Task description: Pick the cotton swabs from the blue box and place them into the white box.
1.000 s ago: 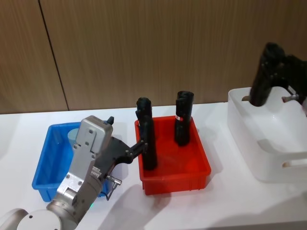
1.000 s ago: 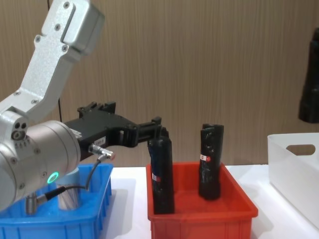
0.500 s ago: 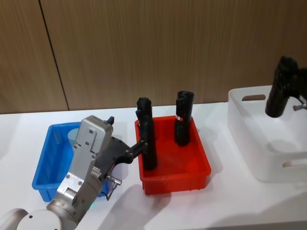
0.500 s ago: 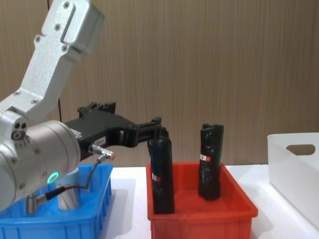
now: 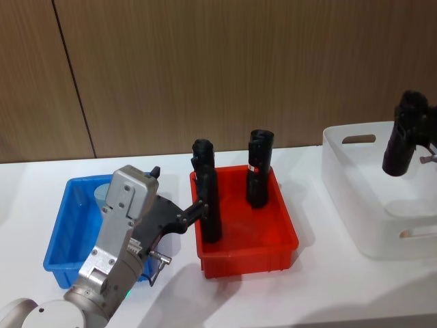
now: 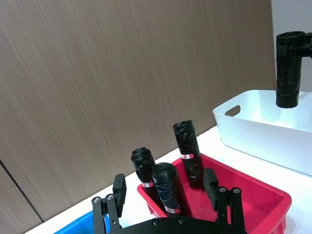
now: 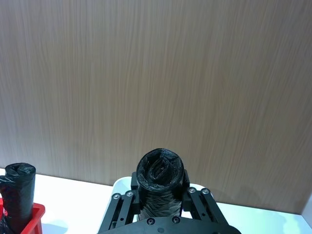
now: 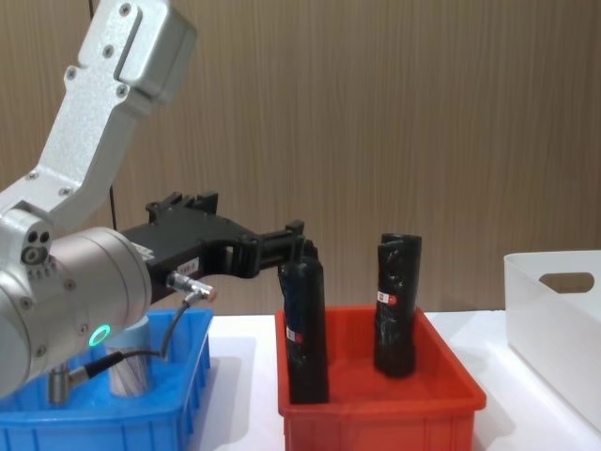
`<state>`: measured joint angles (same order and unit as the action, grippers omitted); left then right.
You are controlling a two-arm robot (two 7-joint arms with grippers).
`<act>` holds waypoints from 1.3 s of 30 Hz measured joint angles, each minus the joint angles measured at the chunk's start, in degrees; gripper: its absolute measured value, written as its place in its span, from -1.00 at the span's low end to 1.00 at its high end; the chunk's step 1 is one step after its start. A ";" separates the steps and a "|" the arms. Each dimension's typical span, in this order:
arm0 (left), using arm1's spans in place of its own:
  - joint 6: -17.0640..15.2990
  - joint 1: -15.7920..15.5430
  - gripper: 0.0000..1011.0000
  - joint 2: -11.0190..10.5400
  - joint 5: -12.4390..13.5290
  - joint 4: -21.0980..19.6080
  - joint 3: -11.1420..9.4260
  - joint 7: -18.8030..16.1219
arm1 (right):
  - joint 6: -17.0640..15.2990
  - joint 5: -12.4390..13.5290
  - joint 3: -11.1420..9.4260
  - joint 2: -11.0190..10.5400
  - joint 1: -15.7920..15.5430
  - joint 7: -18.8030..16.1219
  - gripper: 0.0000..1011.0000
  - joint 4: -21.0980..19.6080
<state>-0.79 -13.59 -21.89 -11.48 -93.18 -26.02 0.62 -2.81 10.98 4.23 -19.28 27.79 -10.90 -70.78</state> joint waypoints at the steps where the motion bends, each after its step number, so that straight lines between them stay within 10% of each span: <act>1: 0.00 0.00 0.99 0.00 0.00 0.00 0.00 0.00 | 0.00 0.02 -0.02 0.00 0.04 0.01 -0.14 0.12; 21: 0.00 0.00 0.99 0.00 0.00 0.00 0.00 0.00 | 0.06 1.35 -0.44 0.01 -0.28 0.09 0.98 0.01; 39: 0.00 0.00 0.99 0.00 0.00 0.00 0.00 0.00 | -0.05 1.98 -0.71 -0.10 -1.07 0.06 0.98 -1.48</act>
<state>-0.79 -13.59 -21.89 -11.48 -93.18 -26.03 0.62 -2.86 12.96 3.52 -19.38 26.72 -10.84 -72.26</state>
